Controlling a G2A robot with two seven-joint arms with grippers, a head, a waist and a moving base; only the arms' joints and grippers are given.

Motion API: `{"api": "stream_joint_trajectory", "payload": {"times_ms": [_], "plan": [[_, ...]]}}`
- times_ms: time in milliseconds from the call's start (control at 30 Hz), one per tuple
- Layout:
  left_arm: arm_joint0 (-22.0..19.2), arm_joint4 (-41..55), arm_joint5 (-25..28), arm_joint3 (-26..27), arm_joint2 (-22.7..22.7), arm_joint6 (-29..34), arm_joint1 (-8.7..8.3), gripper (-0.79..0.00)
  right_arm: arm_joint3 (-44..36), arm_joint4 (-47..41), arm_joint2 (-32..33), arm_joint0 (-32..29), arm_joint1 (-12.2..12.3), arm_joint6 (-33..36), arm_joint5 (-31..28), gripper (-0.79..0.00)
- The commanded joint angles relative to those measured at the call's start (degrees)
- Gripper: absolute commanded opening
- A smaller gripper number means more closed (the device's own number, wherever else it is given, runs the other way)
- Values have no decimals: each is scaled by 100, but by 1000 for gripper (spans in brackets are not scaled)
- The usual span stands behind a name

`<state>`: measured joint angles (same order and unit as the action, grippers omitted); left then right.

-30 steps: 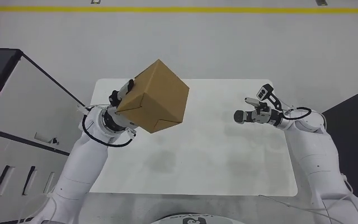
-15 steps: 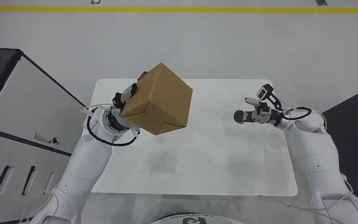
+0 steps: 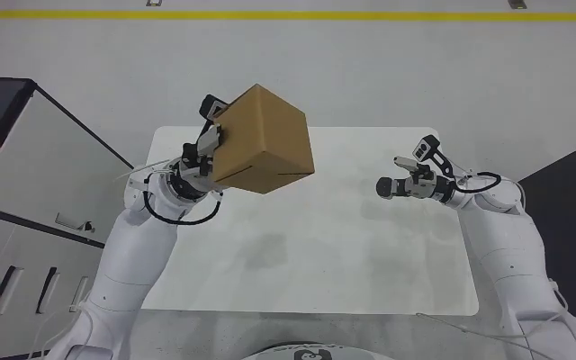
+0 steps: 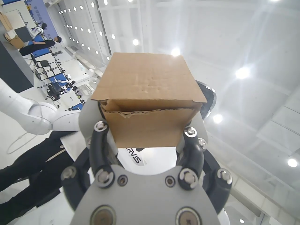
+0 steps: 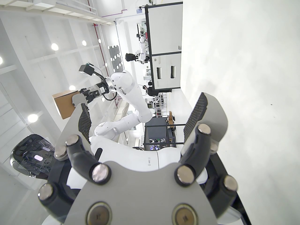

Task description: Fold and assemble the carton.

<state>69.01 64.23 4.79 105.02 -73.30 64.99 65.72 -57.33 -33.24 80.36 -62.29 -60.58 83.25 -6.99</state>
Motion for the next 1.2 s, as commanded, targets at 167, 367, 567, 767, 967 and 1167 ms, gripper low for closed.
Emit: {"api": "stream_joint_trajectory", "payload": {"times_ms": [167, 367, 567, 767, 967, 1167], "plan": [[-286, -1752, 1285, -3, -265, 131, -24, -785, 0, 0, 0, 0, 0, 0, 0, 0], [-530, -3325, 2158, -50, -404, 214, -65, -785, 0, 0, 0, 0, 0, 0, 0, 0], [-556, -3737, 2377, 4, -444, 112, -73, -785, 0, 0, 0, 0, 0, 0, 0, 0], [-666, -4844, 2909, 101, -625, 167, -110, -785, 0, 0, 0, 0, 0, 0, 0, 0], [-675, -6590, 4272, 188, -807, -822, -95, -785, 0, 0, 0, 0, 0, 0, 0, 0], [-729, -8385, 5300, 277, -824, -1853, -98, -785, 0, 0, 0, 0, 0, 0, 0, 0]]}}
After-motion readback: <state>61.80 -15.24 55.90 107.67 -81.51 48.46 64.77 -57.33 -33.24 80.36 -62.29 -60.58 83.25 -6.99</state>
